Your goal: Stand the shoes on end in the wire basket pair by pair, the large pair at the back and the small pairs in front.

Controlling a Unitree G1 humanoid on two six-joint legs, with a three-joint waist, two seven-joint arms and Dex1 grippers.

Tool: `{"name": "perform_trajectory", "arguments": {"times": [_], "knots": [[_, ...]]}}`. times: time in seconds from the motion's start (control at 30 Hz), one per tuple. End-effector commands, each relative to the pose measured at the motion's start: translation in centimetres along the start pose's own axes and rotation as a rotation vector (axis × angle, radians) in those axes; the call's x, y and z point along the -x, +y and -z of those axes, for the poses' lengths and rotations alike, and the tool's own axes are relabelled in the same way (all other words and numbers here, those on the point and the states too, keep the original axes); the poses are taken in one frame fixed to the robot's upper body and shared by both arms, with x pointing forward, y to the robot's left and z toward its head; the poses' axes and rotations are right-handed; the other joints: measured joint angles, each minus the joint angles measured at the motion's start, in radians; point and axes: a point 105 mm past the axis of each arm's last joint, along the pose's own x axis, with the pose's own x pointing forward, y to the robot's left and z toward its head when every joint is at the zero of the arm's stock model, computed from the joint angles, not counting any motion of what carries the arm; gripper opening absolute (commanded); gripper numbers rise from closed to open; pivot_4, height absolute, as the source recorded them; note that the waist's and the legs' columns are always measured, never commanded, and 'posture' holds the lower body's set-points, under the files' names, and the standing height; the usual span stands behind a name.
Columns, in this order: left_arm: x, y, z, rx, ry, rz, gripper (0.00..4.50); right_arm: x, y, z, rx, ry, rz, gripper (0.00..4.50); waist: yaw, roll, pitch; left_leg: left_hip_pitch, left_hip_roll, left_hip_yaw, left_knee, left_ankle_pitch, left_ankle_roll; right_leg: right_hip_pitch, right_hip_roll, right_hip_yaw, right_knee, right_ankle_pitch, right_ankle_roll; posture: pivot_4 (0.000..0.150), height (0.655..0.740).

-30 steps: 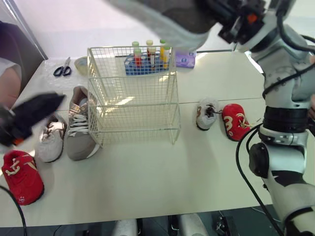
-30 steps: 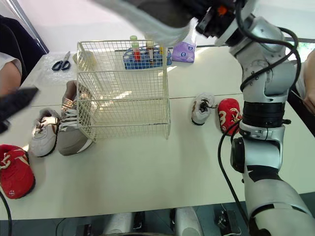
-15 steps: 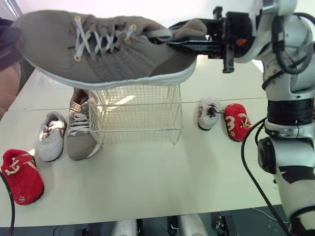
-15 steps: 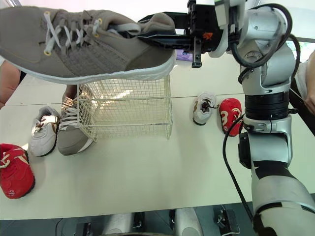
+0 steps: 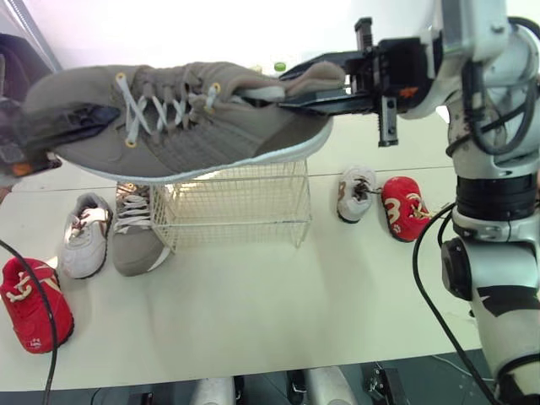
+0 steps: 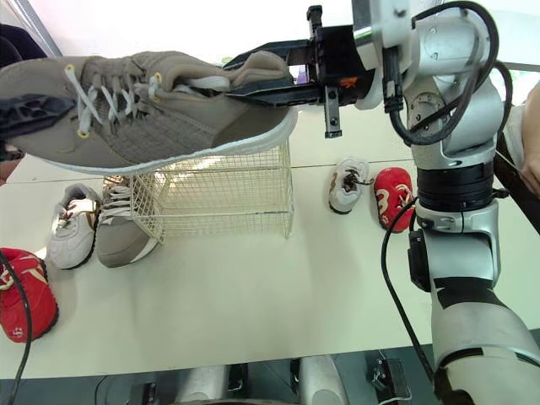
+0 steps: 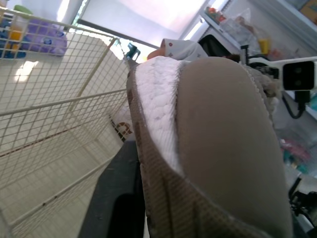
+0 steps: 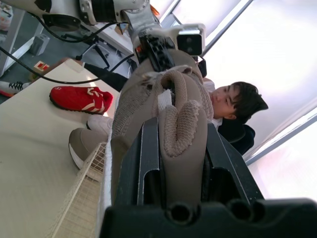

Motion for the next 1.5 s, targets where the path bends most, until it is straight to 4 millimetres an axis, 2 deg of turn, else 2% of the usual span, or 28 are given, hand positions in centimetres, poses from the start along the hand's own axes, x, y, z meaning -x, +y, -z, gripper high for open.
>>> {"name": "perform_trajectory", "arguments": {"times": [0.03,0.13,0.2,0.23,0.3,0.37,0.43,0.53,0.63,0.77,1.1,1.2,1.3,1.37,1.4,1.5], "knots": [[-0.1,-2.6,-1.2,-0.083,-0.052,0.111,0.93,1.9,-1.5,-0.1,-0.088,-0.008,0.148,1.65,0.000,-0.002,0.001,0.000,0.000,0.000,0.000,0.000,0.000,-0.001,-0.001,0.000,0.001,0.000,0.000,0.150,0.7400],[0.6,-2.6,-2.1,-0.133,-0.179,0.096,0.93,6.3,-3.9,1.2,-0.309,-0.082,0.451,3.15,0.001,-0.004,0.002,0.000,0.000,-0.001,0.001,0.001,-0.001,-0.001,-0.002,0.000,0.002,0.000,0.000,0.150,0.7400],[1.1,-2.5,-2.6,-0.152,-0.288,0.076,0.93,9.1,-4.4,2.4,-0.450,-0.150,0.637,4.17,0.001,-0.004,0.002,0.000,0.000,0.000,0.001,0.001,-0.001,0.000,-0.003,0.001,0.002,0.000,0.000,0.150,0.7400],[1.3,-2.6,-2.8,-0.159,-0.349,0.077,0.93,10.1,-4.1,3.2,-0.529,-0.179,0.699,4.46,0.002,-0.005,0.001,0.000,0.000,-0.001,0.001,0.001,-0.001,0.000,-0.004,0.001,0.002,0.000,0.000,0.150,0.7400],[1.2,-3.1,-3.3,-0.170,-0.476,0.090,0.93,10.7,-2.6,4.5,-0.689,-0.272,0.761,4.46,0.007,-0.006,0.001,0.000,-0.001,-0.002,0.001,0.001,-0.002,0.001,-0.005,0.000,0.001,0.000,-0.001,0.150,0.7400],[0.5,-3.3,-3.2,-0.179,-0.585,0.086,0.93,10.0,-1.4,5.2,-0.810,-0.408,0.819,4.46,0.005,-0.006,0.001,0.001,-0.001,-0.002,0.001,0.001,-0.002,0.002,-0.006,0.000,0.001,0.000,-0.001,0.150,0.7400],[-1.1,-3.2,-2.6,-0.166,-0.668,0.077,0.93,7.8,-0.3,5.7,-0.896,-0.491,0.821,4.46,-0.003,-0.005,0.000,0.002,-0.001,-0.002,0.001,0.001,-0.002,0.004,-0.006,0.000,0.002,0.001,0.000,0.150,0.7400],[-3.8,-3.3,-1.6,-0.121,-0.745,0.084,0.93,3.9,0.8,5.3,-0.964,-0.555,0.763,4.46,-0.004,-0.005,0.001,0.003,0.000,-0.001,0.001,0.003,-0.004,0.003,-0.005,0.001,0.005,0.001,-0.001,0.150,0.7400],[-6.1,-3.4,-0.5,-0.080,-0.770,0.114,0.93,1.4,0.5,4.5,-0.980,-0.625,0.731,4.46,0.003,-0.005,0.001,0.003,0.000,-0.003,0.001,0.003,-0.005,0.003,-0.002,0.001,0.005,0.002,-0.001,0.150,0.7400],[-7.7,-3.4,0.4,-0.019,-0.799,0.149,0.93,-0.3,-0.3,4.1,-0.926,-0.637,0.708,4.46,0.004,-0.005,0.000,0.002,-0.001,-0.004,0.002,0.003,-0.005,0.004,0.001,0.001,0.004,0.002,0.000,0.150,0.7400],[-9.2,-3.2,2.9,0.073,-0.792,0.151,0.93,-0.8,-2.2,2.7,-0.836,-0.725,0.697,4.46,0.000,-0.005,0.000,0.002,-0.001,-0.004,0.002,0.003,-0.004,0.005,0.001,0.000,0.003,0.002,0.001,0.150,0.7400],[-9.6,-3.3,3.7,0.086,-0.775,0.144,0.93,-1.3,-2.4,2.2,-0.814,-0.749,0.675,3.72,0.002,-0.005,0.000,0.002,-0.001,-0.005,0.002,0.003,-0.004,0.005,0.002,0.000,0.003,0.002,0.001,0.150,0.7400],[-9.8,-3.1,4.2,0.083,-0.761,0.130,0.93,-1.4,-2.4,1.8,-0.800,-0.757,0.651,2.11,0.003,-0.005,0.000,0.002,-0.001,-0.005,0.002,0.003,-0.004,0.005,0.001,0.000,0.002,0.002,0.001,0.150,0.7400],[-9.8,-2.9,4.5,0.082,-0.751,0.121,0.93,-1.5,-2.3,1.7,-0.795,-0.758,0.642,1.58,0.003,-0.005,0.000,0.002,-0.001,-0.005,0.002,0.003,-0.004,0.005,0.001,0.000,0.002,0.002,0.001,0.150,0.7400],[-9.9,-2.7,4.7,0.077,-0.737,0.112,0.93,-1.5,-2.3,1.7,-0.794,-0.752,0.635,1.45,0.003,-0.005,0.000,0.002,-0.001,-0.005,0.002,0.003,-0.004,0.005,0.001,0.000,0.002,0.002,0.001,0.150,0.7400],[-10.2,-2.5,5.5,0.049,-0.685,0.091,0.93,-1.5,-2.4,1.7,-0.789,-0.736,0.629,1.42,0.003,-0.005,0.000,0.002,-0.001,-0.005,0.002,0.003,-0.004,0.005,0.001,0.000,0.002,0.002,0.001,0.150,0.7400]]}}
